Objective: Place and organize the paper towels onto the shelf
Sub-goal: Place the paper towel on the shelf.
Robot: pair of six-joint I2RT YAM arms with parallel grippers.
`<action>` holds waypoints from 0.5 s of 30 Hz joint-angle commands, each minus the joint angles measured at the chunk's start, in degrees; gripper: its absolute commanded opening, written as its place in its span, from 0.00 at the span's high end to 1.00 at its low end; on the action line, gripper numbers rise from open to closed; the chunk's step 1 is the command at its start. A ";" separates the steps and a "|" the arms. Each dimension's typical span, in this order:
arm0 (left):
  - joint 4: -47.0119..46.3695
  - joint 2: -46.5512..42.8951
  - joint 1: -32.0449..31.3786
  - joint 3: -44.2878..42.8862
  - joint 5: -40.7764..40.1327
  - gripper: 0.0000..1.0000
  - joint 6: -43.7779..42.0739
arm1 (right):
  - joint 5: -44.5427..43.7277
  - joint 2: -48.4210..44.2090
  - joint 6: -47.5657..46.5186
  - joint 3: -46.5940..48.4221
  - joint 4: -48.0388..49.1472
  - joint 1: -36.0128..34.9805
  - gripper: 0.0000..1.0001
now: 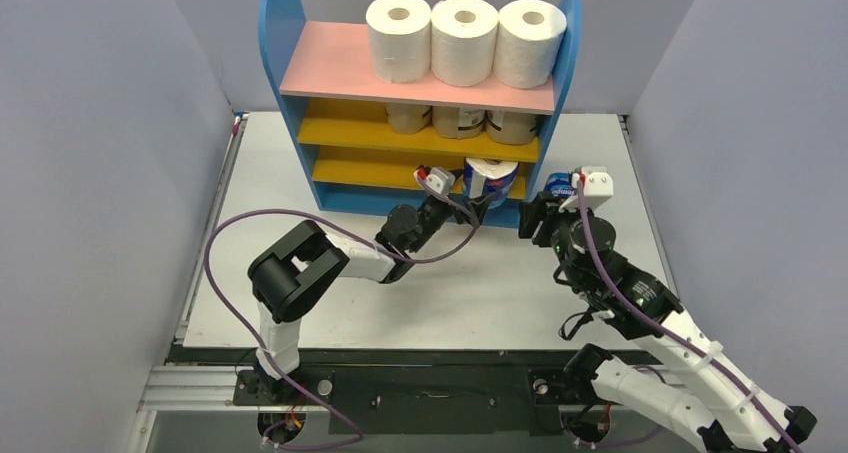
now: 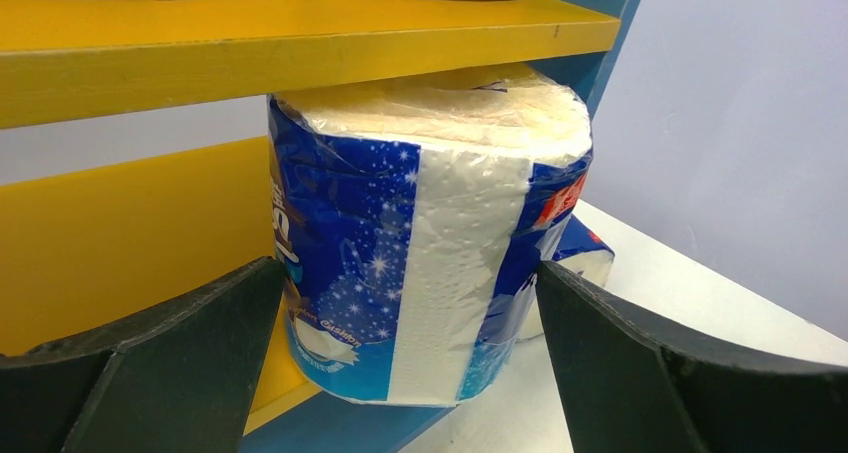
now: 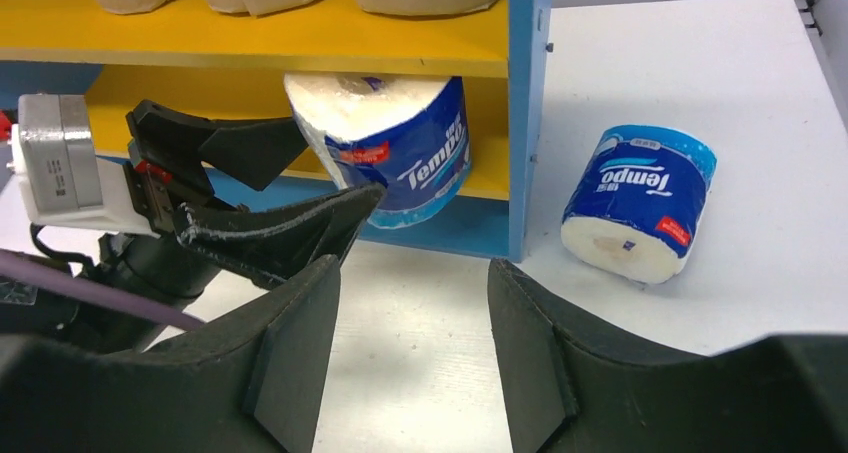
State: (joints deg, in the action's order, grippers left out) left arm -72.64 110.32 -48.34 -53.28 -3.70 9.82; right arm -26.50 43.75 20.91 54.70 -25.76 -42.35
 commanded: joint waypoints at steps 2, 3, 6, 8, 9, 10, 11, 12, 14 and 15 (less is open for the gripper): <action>-2.16 2.05 0.08 -3.49 -3.55 0.03 0.27 | -1.31 -6.67 2.02 -5.93 7.20 0.25 0.48; -2.05 2.29 0.08 -4.03 -3.79 0.03 0.39 | -1.13 -7.78 2.03 -6.80 7.43 0.25 0.48; -1.72 3.33 0.07 -5.19 -4.69 0.02 0.55 | -0.98 -9.26 1.91 -7.75 7.00 0.25 0.48; -1.55 3.85 0.08 -6.22 -5.07 0.02 0.57 | -1.28 -10.18 1.86 -8.33 6.44 0.25 0.49; -1.50 3.98 0.06 -6.40 -5.16 0.02 0.49 | -1.38 -10.86 1.92 -8.70 6.05 0.20 0.49; -1.35 4.23 0.07 -6.82 -5.35 0.02 0.33 | -1.37 -11.26 1.94 -8.93 5.97 0.19 0.49; -1.27 4.35 0.15 -7.05 -5.39 0.02 0.26 | -1.47 -11.92 2.01 -9.37 5.76 0.18 0.49; -1.16 4.68 0.16 -7.40 -5.53 0.02 0.15 | -1.59 -12.32 2.06 -9.67 5.65 0.19 0.49; -0.99 5.05 0.24 -7.83 -5.66 0.02 0.22 | -1.74 -13.37 2.17 -10.35 5.40 0.22 0.49; -0.95 5.24 0.25 -8.00 -5.68 0.02 0.30 | -1.86 -13.83 2.19 -10.70 5.11 0.19 0.49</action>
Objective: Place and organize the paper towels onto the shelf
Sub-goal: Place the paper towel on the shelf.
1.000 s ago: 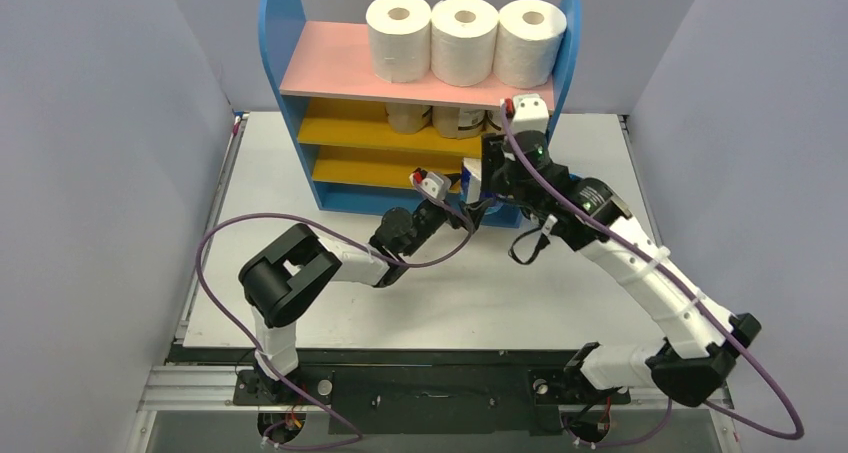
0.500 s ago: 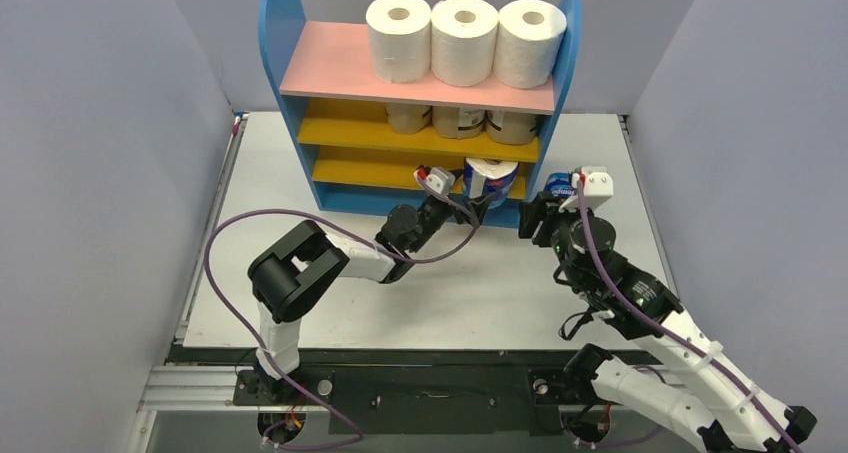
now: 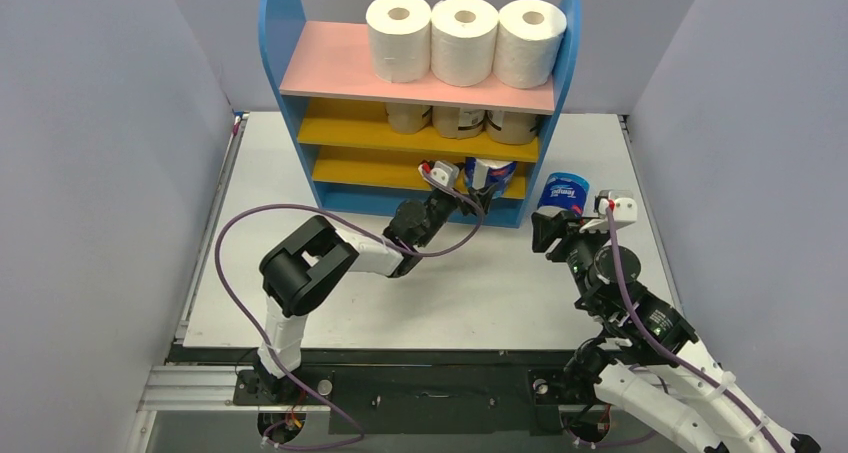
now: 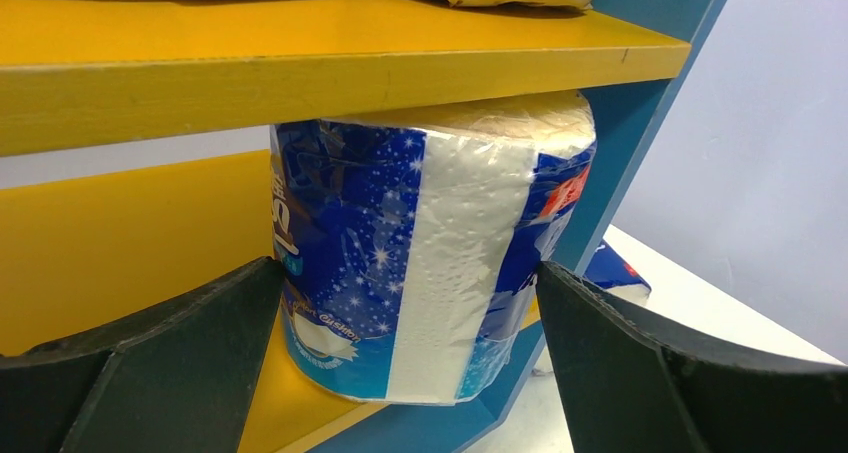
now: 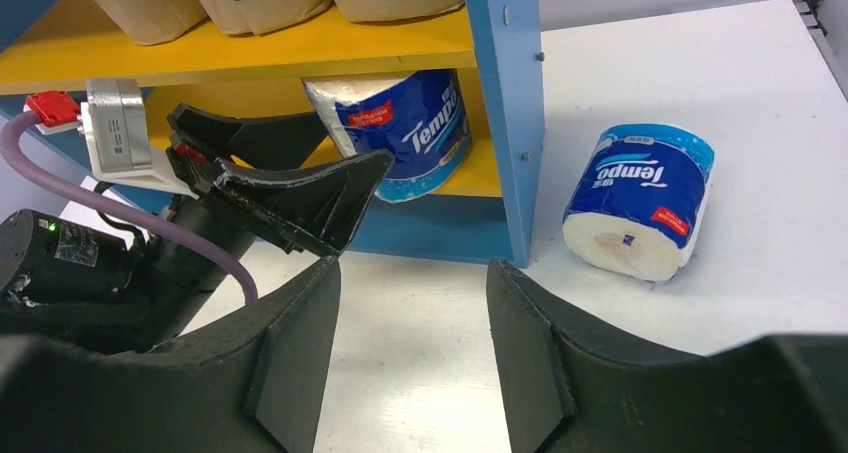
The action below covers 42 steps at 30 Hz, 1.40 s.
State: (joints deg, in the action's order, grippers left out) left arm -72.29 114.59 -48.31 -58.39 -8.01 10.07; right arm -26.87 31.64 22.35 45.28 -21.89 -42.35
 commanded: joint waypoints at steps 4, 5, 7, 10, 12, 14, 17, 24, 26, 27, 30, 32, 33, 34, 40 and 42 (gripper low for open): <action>-0.79 1.75 0.31 -4.15 -1.31 0.02 0.75 | -2.05 -2.58 1.02 -1.77 0.47 0.22 0.49; -0.76 2.02 0.32 -4.49 -1.33 0.02 0.88 | -2.11 -2.74 0.98 -1.77 0.37 0.23 0.49; -0.67 2.16 0.33 -4.91 -1.24 0.03 1.10 | -2.15 -2.98 0.95 -1.69 0.06 0.22 0.49; -1.31 1.34 0.32 -4.04 -0.93 0.03 1.37 | -2.31 -3.49 0.77 -1.61 -0.21 0.19 0.49; -2.63 0.43 0.33 -2.64 -0.78 0.03 1.67 | -2.47 -3.84 0.65 -1.59 -0.44 0.22 0.49; -4.15 -0.84 0.39 -1.09 -0.17 0.03 2.08 | -2.51 -4.12 0.53 -1.53 -0.70 0.20 0.49; -4.96 -2.58 0.65 0.85 0.79 0.04 2.61 | -2.44 -4.53 0.46 -1.58 -1.16 0.25 0.49; -4.94 -5.21 1.25 3.48 3.28 0.04 2.33 | -2.09 -5.62 1.16 -2.31 -1.67 0.13 0.49; -4.48 -4.78 1.51 2.88 3.57 0.04 2.12 | -1.73 -5.80 1.45 -2.56 -1.79 0.08 0.49; -4.37 -4.62 1.65 2.33 3.83 0.04 2.14 | -1.67 -5.97 1.59 -2.65 -1.87 0.10 0.49; -3.32 -3.38 1.76 0.65 4.52 0.04 2.12 | -1.50 -6.23 2.49 -3.17 -2.20 0.15 0.49; -2.21 -2.44 1.81 -0.86 4.98 0.04 1.95 | -1.41 -6.67 2.98 -3.56 -2.27 0.15 0.49; -1.44 -1.78 1.82 -1.77 5.23 0.04 1.88 | -1.38 -6.81 3.10 -3.68 -2.32 0.16 0.50; -1.09 -1.45 1.75 -2.23 5.30 0.04 1.69 | -1.46 -7.19 3.28 -3.83 -2.49 0.16 0.50; 0.19 1.26 1.78 -5.04 5.56 0.04 0.73 | -1.84 -7.81 3.57 -4.18 -3.08 0.07 0.50; 0.68 1.94 1.77 -5.71 5.09 0.04 0.20 | -1.86 -7.70 3.50 -3.88 -3.34 0.14 0.50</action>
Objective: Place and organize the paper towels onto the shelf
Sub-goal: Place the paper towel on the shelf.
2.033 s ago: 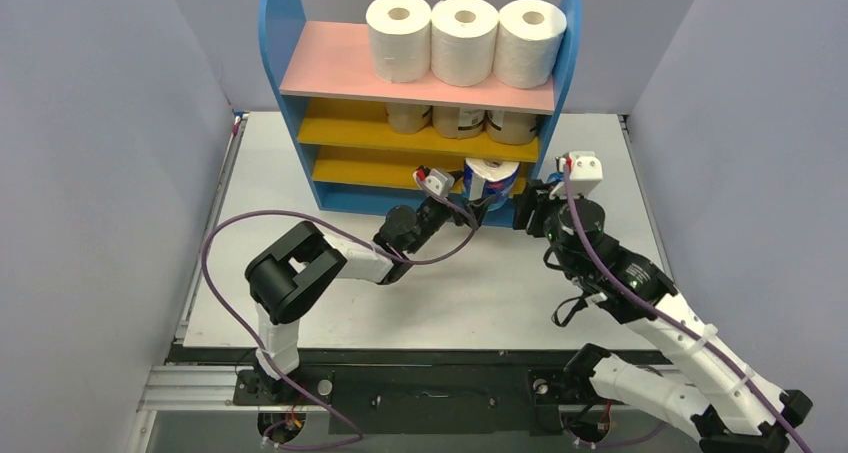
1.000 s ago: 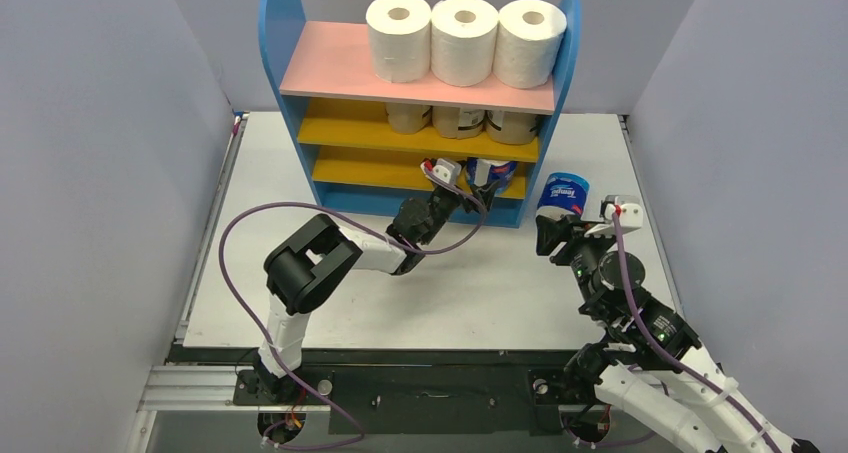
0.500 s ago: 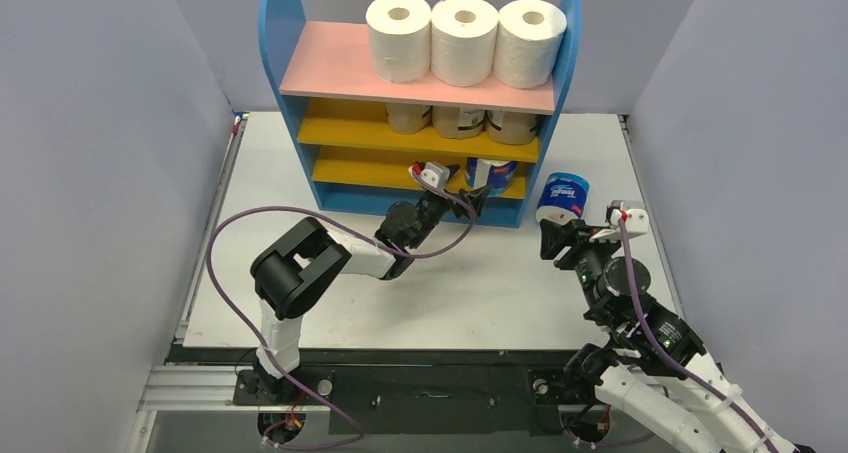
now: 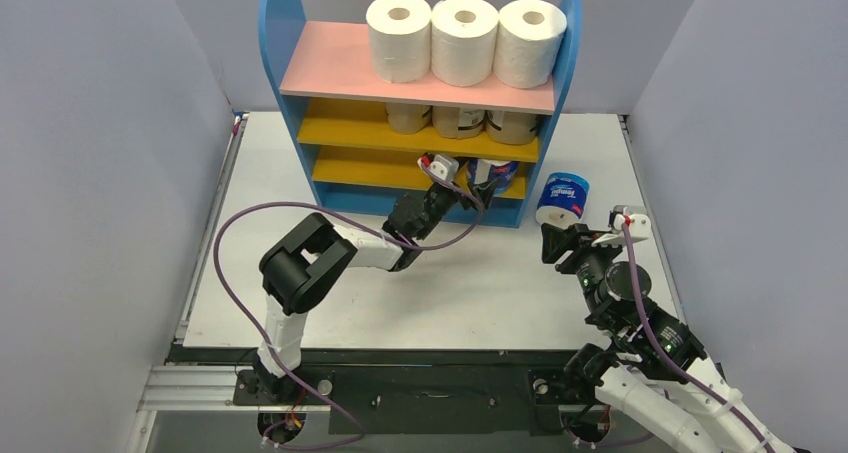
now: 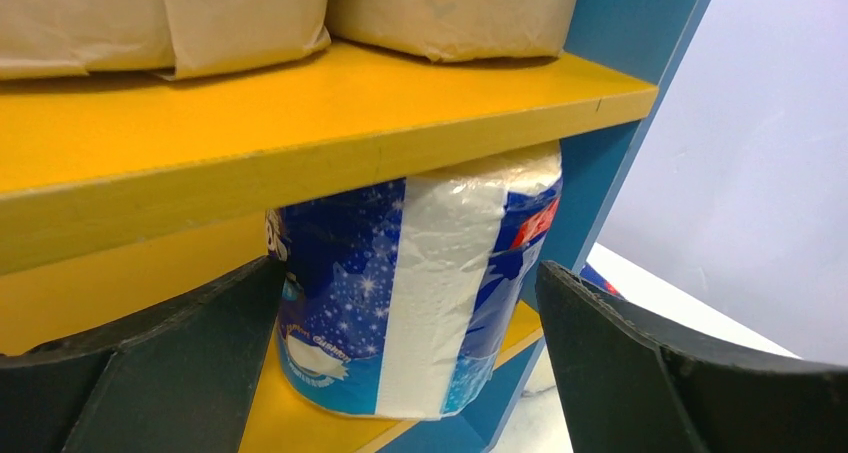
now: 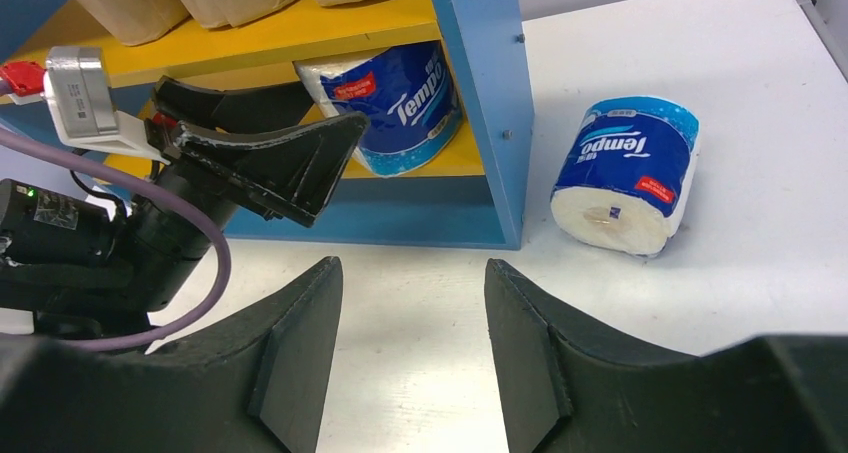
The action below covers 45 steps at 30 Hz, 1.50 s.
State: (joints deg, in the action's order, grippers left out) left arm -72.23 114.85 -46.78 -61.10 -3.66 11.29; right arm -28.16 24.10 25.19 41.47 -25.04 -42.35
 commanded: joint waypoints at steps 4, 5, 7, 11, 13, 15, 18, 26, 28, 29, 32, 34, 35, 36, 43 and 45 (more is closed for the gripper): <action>1.65 3.32 0.17 -4.31 -1.27 0.04 -1.55 | -0.92 -0.46 0.55 0.14 -0.45 0.09 0.50; 1.82 3.88 0.14 -4.76 -1.53 0.04 -1.54 | -0.99 -0.55 0.56 0.06 -0.50 0.08 0.50; 1.90 4.62 0.16 -5.42 -2.13 0.04 -1.51 | -1.19 -0.80 0.64 -0.11 -0.62 0.14 0.50; 2.14 5.90 0.20 -6.83 -2.73 0.03 -1.13 | -1.39 -1.01 0.80 -0.25 -1.05 0.16 0.50; 2.39 6.48 0.18 -7.42 -3.25 0.03 -1.16 | -1.46 -1.02 0.77 -0.25 -1.02 0.11 0.50; 2.48 7.00 0.20 -7.84 -3.62 0.03 -1.29 | -1.50 -1.00 0.82 -0.25 -1.06 0.11 0.50; 2.73 7.66 0.20 -8.69 -4.11 0.03 -1.43 | -1.64 -0.95 0.83 -0.34 -0.88 0.10 0.50; 3.89 9.37 0.20 -11.28 -3.55 0.03 -1.47 | -1.80 -1.04 1.00 -0.61 -0.97 0.10 0.51; 4.19 9.73 0.20 -11.81 -3.34 0.03 -1.48 | -1.88 -1.36 1.09 -0.95 -0.79 0.14 0.51; 4.24 9.84 0.20 -12.06 -3.19 0.03 -1.51 | -1.89 -1.45 1.13 -0.99 -0.73 0.16 0.51; 4.57 10.31 0.08 -12.59 -3.01 0.03 -1.30 | -1.77 -1.51 1.09 -1.00 -0.71 0.13 0.51; 4.72 10.57 0.03 -13.01 -2.94 0.03 -1.27 | -1.72 -1.55 1.09 -0.94 -0.64 0.13 0.51; 4.81 10.66 -0.01 -13.28 -2.96 0.03 -1.27 | -1.61 -1.52 1.05 -0.95 -0.70 0.13 0.51; 4.99 10.70 -0.05 -13.40 -2.94 0.03 -1.31 | -1.62 -1.51 1.08 -1.00 -0.71 0.13 0.51; 5.26 10.97 -0.28 -13.91 -2.84 0.03 -1.44 | -1.71 -1.83 1.26 -1.22 -0.76 0.13 0.51; 5.13 10.81 -0.37 -13.69 -2.82 0.03 -1.38 | -1.75 -1.86 1.24 -1.22 -0.75 0.06 0.51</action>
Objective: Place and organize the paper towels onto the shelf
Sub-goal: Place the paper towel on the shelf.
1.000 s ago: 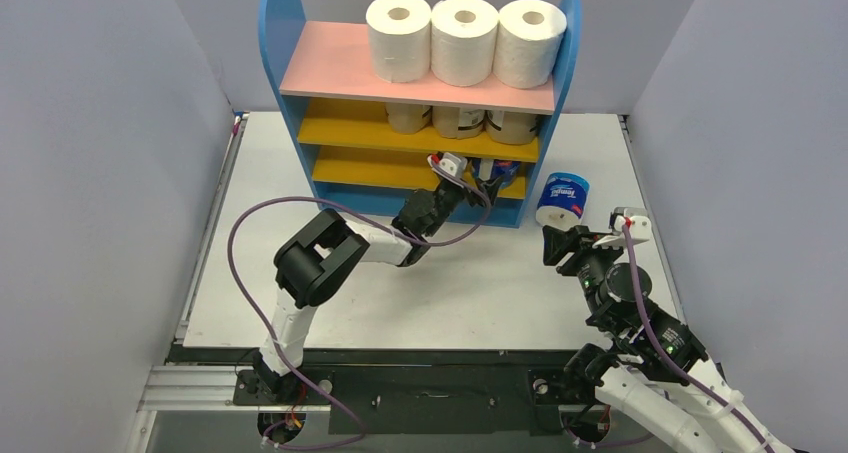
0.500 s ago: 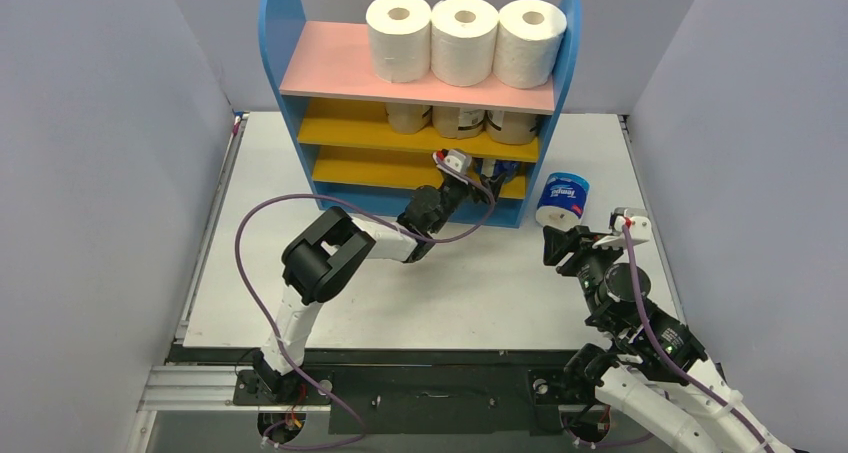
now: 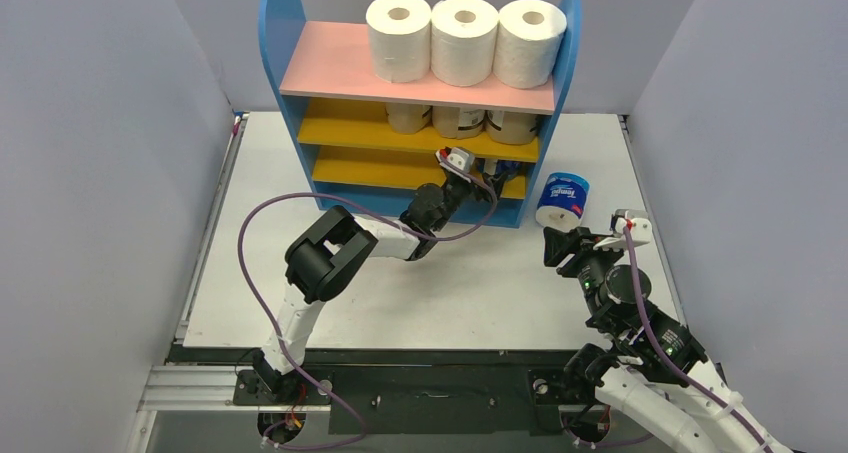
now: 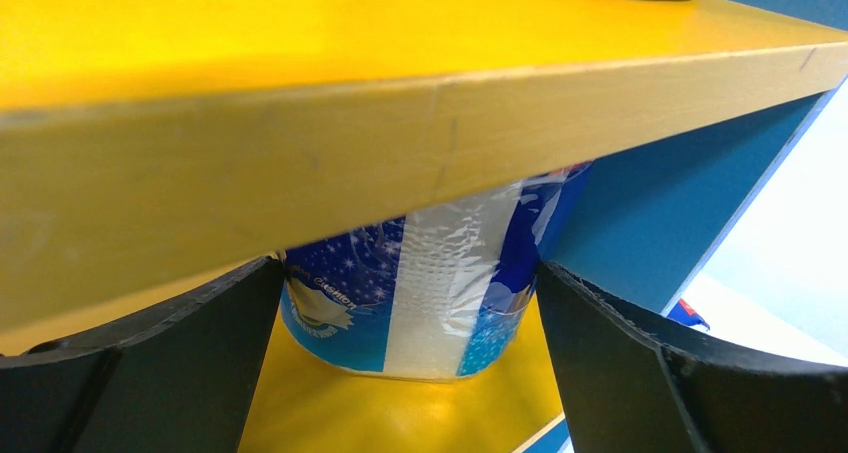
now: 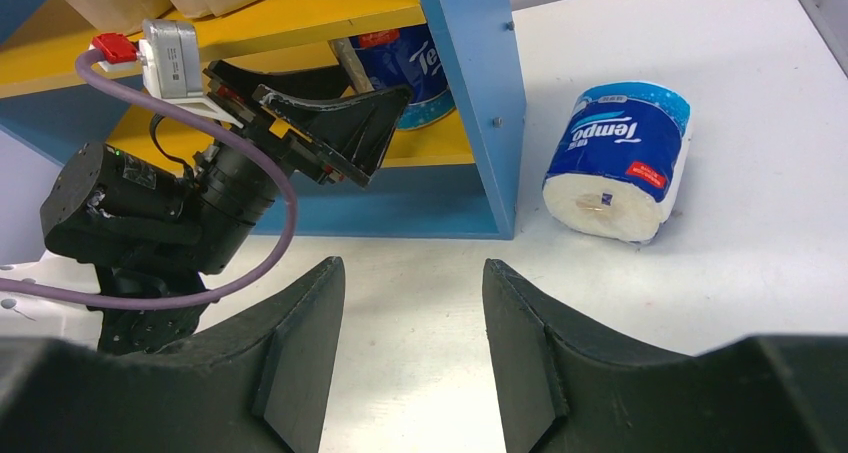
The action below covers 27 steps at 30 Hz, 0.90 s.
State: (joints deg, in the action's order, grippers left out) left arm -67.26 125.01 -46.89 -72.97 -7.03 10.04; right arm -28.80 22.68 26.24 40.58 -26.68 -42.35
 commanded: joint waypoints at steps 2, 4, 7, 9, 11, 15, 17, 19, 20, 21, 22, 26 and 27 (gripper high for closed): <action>-0.17 0.36 -0.23 -1.45 0.55 0.03 -0.07 | -1.09 -0.44 0.18 -0.32 0.84 0.08 0.51; -0.79 -0.12 -0.22 -0.90 0.59 0.03 0.04 | -1.15 -0.42 0.21 -0.30 0.88 0.01 0.51; -2.26 -1.09 -0.22 0.60 0.54 0.03 0.24 | -0.94 -0.26 0.28 -0.33 0.88 -0.01 0.51; -3.50 -2.12 -0.22 1.84 0.59 0.03 0.39 | -0.64 -0.11 0.28 -0.37 0.84 0.05 0.51; -4.75 -3.48 -0.22 3.46 0.41 0.03 0.39 | -0.55 0.12 0.30 -0.36 0.84 -0.01 0.51; -7.52 -7.99 -0.24 8.69 -0.64 0.03 0.44 | -0.96 0.40 0.42 -0.16 0.68 0.04 0.51; -8.69 -10.98 -0.22 11.94 -1.56 0.04 0.53 | -1.26 0.62 0.66 -0.06 0.66 0.07 0.50; -9.69 -14.37 -0.26 15.64 -2.70 0.04 1.05 | -1.85 0.88 1.74 -0.05 0.62 0.00 0.50; -10.29 -16.80 -0.40 16.84 -3.07 0.04 1.52 | -2.17 0.97 2.17 -0.05 0.50 0.01 0.50; -10.75 -18.00 -0.57 19.61 -4.13 0.04 1.71 | -3.07 1.23 3.32 -0.17 0.40 0.00 0.49; -10.90 -20.56 -1.07 21.06 -4.79 0.04 2.08 | -3.75 1.41 3.92 -0.25 0.18 0.01 0.49; -9.98 -28.04 -4.21 28.90 -9.60 0.04 2.94 | -9.57 2.82 8.51 -1.32 -0.93 0.13 0.47; -8.67 -30.57 -5.54 31.08 -11.70 0.04 3.90 | -11.84 3.12 10.46 -1.83 -1.19 0.19 0.46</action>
State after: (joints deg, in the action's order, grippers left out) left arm -73.41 102.91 -48.77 -46.85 -12.53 11.57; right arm -32.97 23.77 30.81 40.21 -26.94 -42.35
